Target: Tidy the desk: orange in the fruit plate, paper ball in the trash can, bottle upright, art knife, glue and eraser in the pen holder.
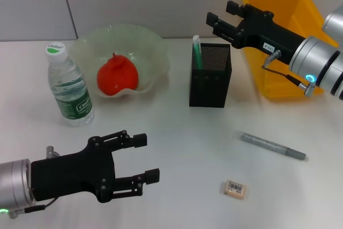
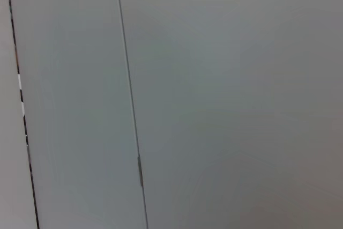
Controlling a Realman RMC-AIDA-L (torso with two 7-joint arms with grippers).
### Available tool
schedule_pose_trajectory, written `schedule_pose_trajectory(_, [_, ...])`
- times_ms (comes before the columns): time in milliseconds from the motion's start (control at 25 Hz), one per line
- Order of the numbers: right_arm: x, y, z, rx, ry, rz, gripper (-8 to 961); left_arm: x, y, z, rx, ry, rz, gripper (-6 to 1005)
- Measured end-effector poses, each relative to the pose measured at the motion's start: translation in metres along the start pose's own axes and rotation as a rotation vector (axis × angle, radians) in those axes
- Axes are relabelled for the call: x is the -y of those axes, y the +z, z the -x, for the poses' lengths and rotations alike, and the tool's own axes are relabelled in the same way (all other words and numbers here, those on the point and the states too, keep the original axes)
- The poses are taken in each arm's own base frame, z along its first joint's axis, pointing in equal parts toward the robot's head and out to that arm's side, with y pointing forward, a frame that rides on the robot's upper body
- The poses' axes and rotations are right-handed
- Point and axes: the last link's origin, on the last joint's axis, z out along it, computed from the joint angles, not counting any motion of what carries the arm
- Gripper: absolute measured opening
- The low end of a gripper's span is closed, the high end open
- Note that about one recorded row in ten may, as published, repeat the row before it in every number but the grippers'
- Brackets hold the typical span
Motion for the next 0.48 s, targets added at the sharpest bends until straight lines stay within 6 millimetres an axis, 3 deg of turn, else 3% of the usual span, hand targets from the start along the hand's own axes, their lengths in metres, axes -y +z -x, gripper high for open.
schedule_pose_trajectory(240, [0.0, -0.005, 0.009, 0.071, 0.02, 0.011, 540, 0.0, 0.0, 0.0, -0.001, 0.001, 0.0, 797])
schedule_pose_trajectory(320, [-0.004, -0.015, 0.018, 0.145, 0.027, 0.058, 681, 0.0, 0.0, 0.0, -0.001, 0.001, -0.001, 797])
schedule_pose_trajectory(480, [-0.013, -0.048, 0.037, 0.294, 0.058, 0.184, 681, -0.001, -0.002, 0.002, 0.0, -0.003, -0.004, 797])
